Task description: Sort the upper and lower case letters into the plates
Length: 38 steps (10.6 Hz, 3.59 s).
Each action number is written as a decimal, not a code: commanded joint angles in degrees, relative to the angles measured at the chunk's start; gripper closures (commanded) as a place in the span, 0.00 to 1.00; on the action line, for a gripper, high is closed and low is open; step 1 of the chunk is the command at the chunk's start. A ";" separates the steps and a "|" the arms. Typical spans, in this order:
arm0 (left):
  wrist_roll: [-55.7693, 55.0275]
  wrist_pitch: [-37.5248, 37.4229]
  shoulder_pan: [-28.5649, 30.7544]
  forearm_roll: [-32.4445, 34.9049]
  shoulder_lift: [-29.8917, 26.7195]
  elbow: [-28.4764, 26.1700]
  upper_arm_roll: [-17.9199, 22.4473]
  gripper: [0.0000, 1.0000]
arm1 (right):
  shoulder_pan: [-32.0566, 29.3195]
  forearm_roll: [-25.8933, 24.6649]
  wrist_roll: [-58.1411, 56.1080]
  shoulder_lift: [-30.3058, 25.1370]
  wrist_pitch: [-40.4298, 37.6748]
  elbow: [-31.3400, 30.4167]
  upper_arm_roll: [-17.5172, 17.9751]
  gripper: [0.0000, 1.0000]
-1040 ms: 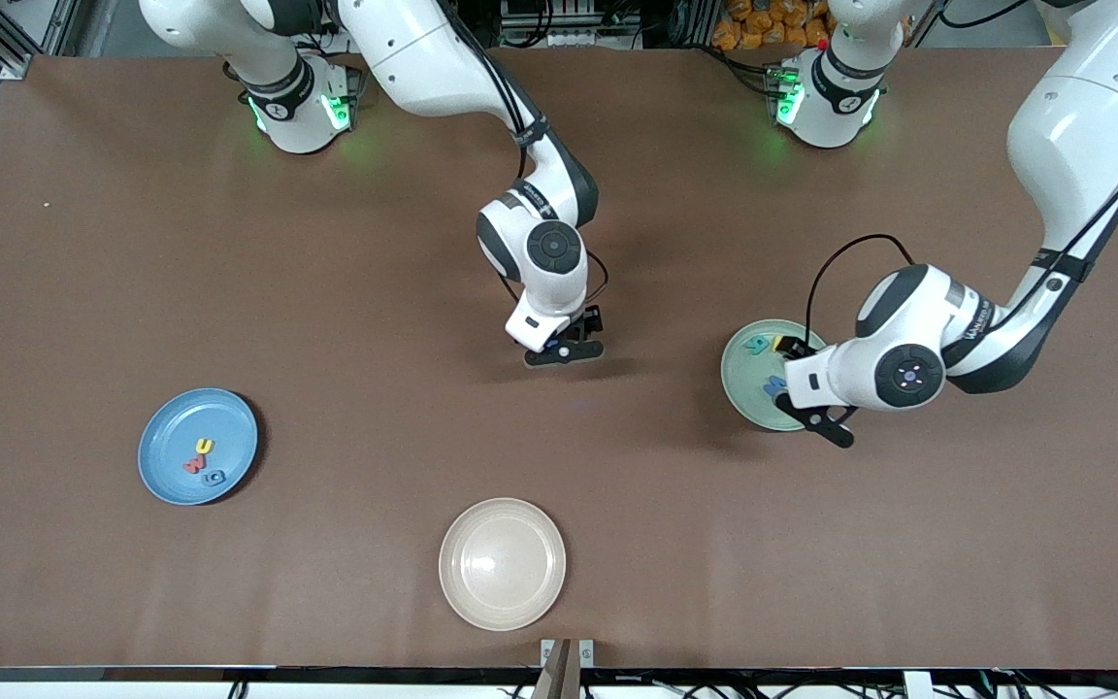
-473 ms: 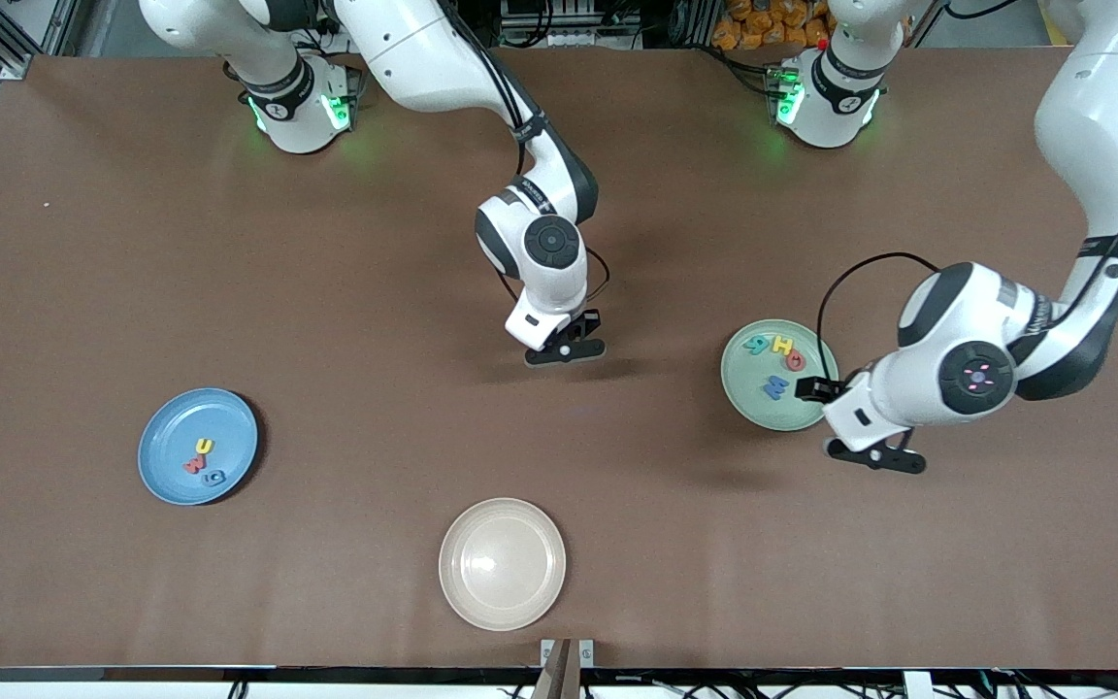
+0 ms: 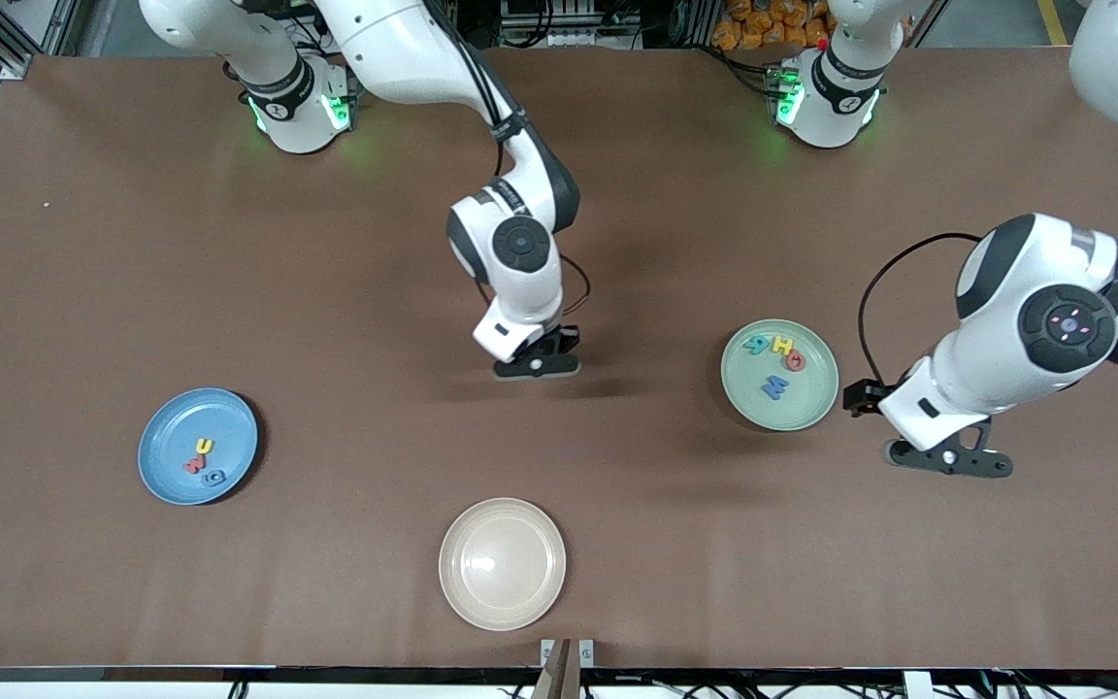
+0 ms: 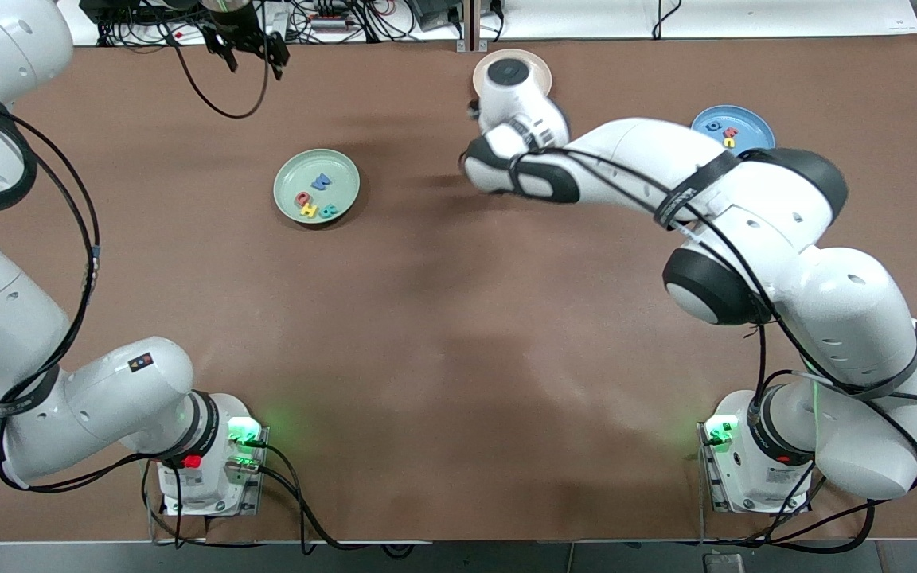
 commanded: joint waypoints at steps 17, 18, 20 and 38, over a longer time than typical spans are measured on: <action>14.93 -18.73 -30.08 -37.35 -30.17 3.44 55.36 0.00 | -38.27 8.42 -56.16 -7.07 -15.08 -0.78 -5.61 0.00; 14.93 -18.73 -30.08 -37.35 -30.17 3.27 55.36 0.00 | -40.90 6.84 -54.57 -9.09 -15.26 -0.95 -1.76 0.00; 14.93 -20.04 -30.34 -37.35 -32.01 1.34 55.27 0.00 | -46.78 -0.52 -48.71 -14.97 -15.70 -2.00 6.94 0.00; 20.47 -23.48 -30.78 -36.48 -33.42 -1.31 54.48 0.00 | -60.09 -19.01 -32.50 -45.76 -41.10 -1.22 25.79 0.00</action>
